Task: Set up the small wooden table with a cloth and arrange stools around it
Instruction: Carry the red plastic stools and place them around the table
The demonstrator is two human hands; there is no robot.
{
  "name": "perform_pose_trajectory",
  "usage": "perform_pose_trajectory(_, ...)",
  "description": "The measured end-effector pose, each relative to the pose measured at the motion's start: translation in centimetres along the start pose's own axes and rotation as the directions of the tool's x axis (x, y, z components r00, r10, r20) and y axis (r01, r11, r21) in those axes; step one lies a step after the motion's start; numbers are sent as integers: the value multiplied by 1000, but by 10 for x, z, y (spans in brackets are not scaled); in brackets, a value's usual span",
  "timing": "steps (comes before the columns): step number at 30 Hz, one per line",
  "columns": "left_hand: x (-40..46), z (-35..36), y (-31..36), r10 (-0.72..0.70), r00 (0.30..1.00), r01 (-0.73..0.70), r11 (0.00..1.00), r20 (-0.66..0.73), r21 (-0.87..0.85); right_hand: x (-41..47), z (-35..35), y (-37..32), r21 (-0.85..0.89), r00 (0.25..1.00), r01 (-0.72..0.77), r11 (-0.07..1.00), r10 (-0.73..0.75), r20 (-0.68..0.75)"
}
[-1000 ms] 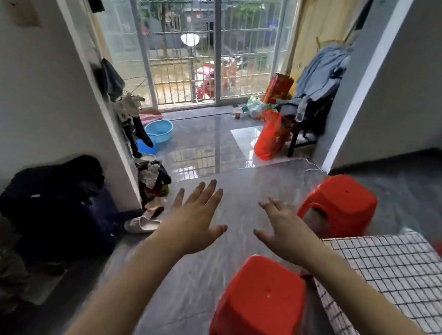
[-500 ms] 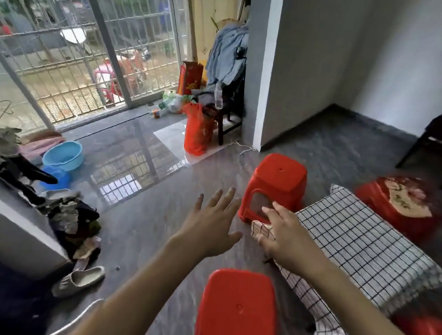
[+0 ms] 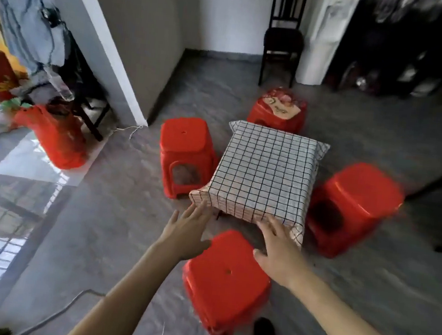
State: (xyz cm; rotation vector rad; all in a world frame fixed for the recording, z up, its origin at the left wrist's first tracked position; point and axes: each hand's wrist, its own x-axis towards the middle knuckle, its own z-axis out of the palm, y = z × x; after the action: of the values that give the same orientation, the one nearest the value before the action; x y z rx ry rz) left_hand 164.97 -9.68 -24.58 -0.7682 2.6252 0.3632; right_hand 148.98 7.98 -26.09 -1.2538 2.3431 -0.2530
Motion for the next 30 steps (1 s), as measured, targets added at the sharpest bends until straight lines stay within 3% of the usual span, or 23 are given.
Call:
perform_pose_trajectory(5, 20, 83, -30, 98, 984, -105, 994, 148, 38, -20, 75, 16, 4, 974, -187, 982, 185, 133)
perform_pose_trajectory(9, 34, 167, -44, 104, 963, -104, 995, 248, -15, -14, 136, 36, 5, 959, -231, 973, 227, 167)
perform_pose_trajectory(15, 69, 275, -56, 104, 936, -140, 987, 336, 83, 28, 243, 70, -72, 929, -303, 950, 311, 201)
perform_pose_trajectory(17, 85, 304, -59, 129, 949, -154, 986, 286, 67, 41, 277, 79, -89, 922, -333, 939, 344, 178)
perform_pose_trajectory(19, 105, 330, -64, 238, 954, -256, 964, 181, 79, 50, 308, 90, -75, 924, -351, 933, 358, 136)
perform_pose_trajectory(23, 149, 360, -66, 431, 898, -439, 882, 85, 171, 55, 358, 124, -116, 938, -303, 946, 317, 141)
perform_pose_trajectory(27, 193, 365, -64, 386, 923, -383, 918, -10, 103, 47, 380, 139, -182, 963, -259, 949, 268, 26)
perform_pose_trajectory(30, 210, 359, -70, 216, 974, -216, 976, 61, -20, 43, 385, 131, -124, 919, -391, 912, 394, -1)
